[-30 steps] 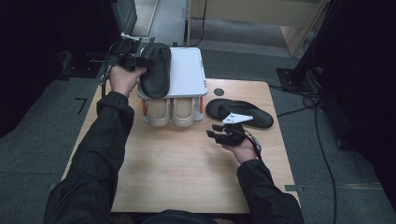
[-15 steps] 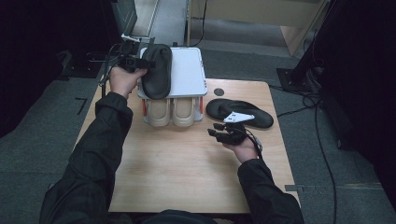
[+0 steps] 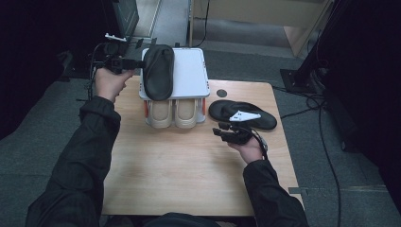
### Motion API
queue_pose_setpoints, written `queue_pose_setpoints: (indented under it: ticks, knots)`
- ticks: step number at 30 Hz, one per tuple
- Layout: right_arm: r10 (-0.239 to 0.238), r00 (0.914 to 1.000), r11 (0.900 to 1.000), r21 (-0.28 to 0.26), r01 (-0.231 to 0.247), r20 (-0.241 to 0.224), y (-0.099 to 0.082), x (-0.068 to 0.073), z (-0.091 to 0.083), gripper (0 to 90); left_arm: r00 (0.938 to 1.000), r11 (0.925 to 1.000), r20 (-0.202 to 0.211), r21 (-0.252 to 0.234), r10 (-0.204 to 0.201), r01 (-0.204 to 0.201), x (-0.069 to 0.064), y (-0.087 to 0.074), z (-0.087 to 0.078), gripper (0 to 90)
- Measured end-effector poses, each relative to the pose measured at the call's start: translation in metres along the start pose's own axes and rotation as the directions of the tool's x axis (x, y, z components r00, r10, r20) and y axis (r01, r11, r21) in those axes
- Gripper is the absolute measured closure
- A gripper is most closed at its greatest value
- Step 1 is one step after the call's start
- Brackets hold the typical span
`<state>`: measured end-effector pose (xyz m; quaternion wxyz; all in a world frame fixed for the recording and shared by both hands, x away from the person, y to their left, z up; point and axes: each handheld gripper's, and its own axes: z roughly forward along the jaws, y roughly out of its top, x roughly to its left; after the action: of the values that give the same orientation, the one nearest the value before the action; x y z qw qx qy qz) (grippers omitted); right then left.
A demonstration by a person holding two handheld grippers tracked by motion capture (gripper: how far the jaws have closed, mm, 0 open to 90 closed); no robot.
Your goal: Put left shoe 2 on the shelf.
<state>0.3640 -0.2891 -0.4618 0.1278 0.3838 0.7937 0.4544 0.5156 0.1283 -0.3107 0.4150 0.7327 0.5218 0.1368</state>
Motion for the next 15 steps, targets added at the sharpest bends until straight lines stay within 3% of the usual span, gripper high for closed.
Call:
queue_pose_setpoints:
  ticks: [7,15]
  knots:
    - [0.021,0.9995,0.9996,-0.017,-0.021,0.024,-0.001,-0.01,-0.003,61.7,0.9999,0.9999,-0.012,0.016,-0.005,0.005,0.015,-0.018,-0.002,56.6]
    - [0.028,0.9986,0.9995,-0.013,-0.028,0.045,0.001,-0.028,-0.005,67.6,0.9999,0.9999,-0.015,0.017,-0.001,0.001,0.022,-0.039,0.0,56.6]
